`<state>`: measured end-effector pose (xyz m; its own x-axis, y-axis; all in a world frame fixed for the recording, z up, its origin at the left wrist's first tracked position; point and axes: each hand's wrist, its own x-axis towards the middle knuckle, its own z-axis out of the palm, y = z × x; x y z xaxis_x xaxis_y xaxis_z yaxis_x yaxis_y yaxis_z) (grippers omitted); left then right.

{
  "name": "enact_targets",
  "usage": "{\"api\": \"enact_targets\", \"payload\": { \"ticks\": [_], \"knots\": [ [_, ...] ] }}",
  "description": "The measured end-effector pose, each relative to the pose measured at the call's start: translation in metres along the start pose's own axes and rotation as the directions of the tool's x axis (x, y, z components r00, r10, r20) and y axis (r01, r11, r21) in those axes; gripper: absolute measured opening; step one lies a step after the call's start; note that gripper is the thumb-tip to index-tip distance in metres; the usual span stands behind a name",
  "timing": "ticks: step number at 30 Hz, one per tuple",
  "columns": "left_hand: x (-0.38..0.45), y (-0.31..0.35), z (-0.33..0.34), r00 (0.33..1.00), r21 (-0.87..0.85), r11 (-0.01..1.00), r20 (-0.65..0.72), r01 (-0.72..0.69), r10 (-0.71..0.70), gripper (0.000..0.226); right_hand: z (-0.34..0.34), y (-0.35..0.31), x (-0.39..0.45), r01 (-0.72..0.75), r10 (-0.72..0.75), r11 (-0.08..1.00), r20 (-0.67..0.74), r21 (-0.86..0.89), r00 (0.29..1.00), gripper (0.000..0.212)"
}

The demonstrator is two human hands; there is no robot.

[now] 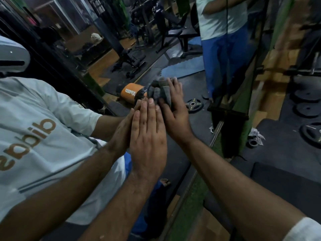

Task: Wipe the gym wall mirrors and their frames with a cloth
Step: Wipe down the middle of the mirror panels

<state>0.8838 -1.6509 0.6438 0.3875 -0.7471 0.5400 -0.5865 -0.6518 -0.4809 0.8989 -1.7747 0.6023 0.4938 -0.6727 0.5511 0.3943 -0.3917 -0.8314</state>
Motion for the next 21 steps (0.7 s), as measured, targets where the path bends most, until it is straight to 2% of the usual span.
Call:
{"api": "enact_targets", "payload": {
  "ticks": [1, 2, 4, 5, 6, 7, 8, 9, 10, 13, 15, 16, 17, 18, 19, 20, 21],
  "knots": [
    [0.008, 0.005, 0.002, 1.000, -0.001, 1.000, 0.003, 0.003, -0.003, 0.064, -0.005, 0.015, 0.006, 0.062, -0.061, 0.995, 0.011, -0.076, 0.998, 0.062],
    [0.015, 0.010, 0.003, 1.000, -0.002, 1.000, 0.009, 0.003, -0.003, 0.064, -0.009, 0.028, 0.008, 0.057, -0.056, 0.989, 0.011, -0.136, 0.998, 0.064],
    [0.027, 0.019, 0.006, 0.999, 0.009, 1.000, 0.041, -0.005, 0.004, 0.067, -0.016, 0.053, 0.006, -0.130, 0.125, 0.984, -0.047, -0.124, 0.991, 0.064],
    [0.033, 0.023, 0.007, 0.998, 0.021, 1.000, 0.060, -0.013, 0.011, 0.068, -0.019, 0.060, 0.009, -0.286, 0.282, 0.958, -0.092, -0.033, 0.955, 0.062],
    [0.039, 0.026, 0.009, 0.997, 0.033, 0.999, 0.069, -0.020, 0.017, 0.069, -0.020, 0.062, 0.018, -0.442, 0.450, 0.893, -0.129, 0.083, 0.884, 0.061],
    [0.045, 0.027, 0.010, 0.998, 0.040, 0.999, 0.065, -0.021, 0.019, 0.069, -0.019, 0.062, 0.030, -0.554, 0.580, 0.812, -0.147, 0.186, 0.801, 0.063],
    [0.051, 0.029, 0.012, 0.998, 0.044, 0.999, 0.055, -0.018, 0.016, 0.069, -0.020, 0.058, 0.044, -0.610, 0.651, 0.752, -0.144, 0.248, 0.745, 0.067],
    [0.056, 0.029, 0.014, 0.999, 0.052, 0.999, 0.047, -0.016, 0.013, 0.069, -0.022, 0.053, 0.055, -0.620, 0.667, 0.735, -0.129, 0.274, 0.734, 0.071],
    [0.060, 0.030, 0.015, 0.999, 0.064, 0.998, 0.045, -0.017, 0.014, 0.069, -0.024, 0.046, 0.062, -0.584, 0.626, 0.766, -0.109, 0.269, 0.772, 0.073],
    [0.067, 0.034, 0.022, 0.999, 0.078, 0.997, 0.040, -0.029, 0.026, 0.069, -0.033, 0.039, 0.056, -0.279, 0.289, 0.952, -0.071, 0.126, 0.955, 0.066],
    [0.072, 0.038, 0.028, 1.000, 0.069, 0.997, 0.006, -0.031, 0.030, 0.067, -0.040, 0.064, 0.041, -0.083, 0.082, 0.996, -0.024, -0.027, 0.996, 0.063],
    [0.076, 0.041, 0.031, 0.999, 0.052, 0.998, -0.011, -0.030, 0.030, 0.065, -0.042, 0.080, 0.038, -0.111, 0.109, 0.991, -0.029, -0.078, 0.994, 0.063],
    [0.080, 0.043, 0.033, 0.999, 0.034, 0.999, -0.023, -0.029, 0.030, 0.063, -0.043, 0.092, 0.039, -0.262, 0.257, 0.964, -0.077, -0.048, 0.963, 0.065],
    [0.084, 0.045, 0.036, 0.999, 0.020, 0.999, -0.034, -0.032, 0.033, 0.063, -0.042, 0.098, 0.045, -0.456, 0.460, 0.888, -0.128, 0.063, 0.879, 0.072],
    [0.087, 0.048, 0.039, 0.998, 0.009, 0.999, -0.047, -0.036, 0.037, 0.063, -0.042, 0.103, 0.054, -0.579, 0.601, 0.799, -0.153, 0.165, 0.785, 0.078],
    [0.090, 0.050, 0.041, 0.998, -0.004, 0.999, -0.054, -0.040, 0.039, 0.064, -0.042, 0.099, 0.065, -0.623, 0.658, 0.750, -0.148, 0.221, 0.739, 0.080],
    [0.093, 0.054, 0.043, 0.998, -0.013, 0.999, -0.054, -0.043, 0.042, 0.064, -0.043, 0.089, 0.076, -0.612, 0.649, 0.755, -0.134, 0.236, 0.749, 0.079]
  ]
}}
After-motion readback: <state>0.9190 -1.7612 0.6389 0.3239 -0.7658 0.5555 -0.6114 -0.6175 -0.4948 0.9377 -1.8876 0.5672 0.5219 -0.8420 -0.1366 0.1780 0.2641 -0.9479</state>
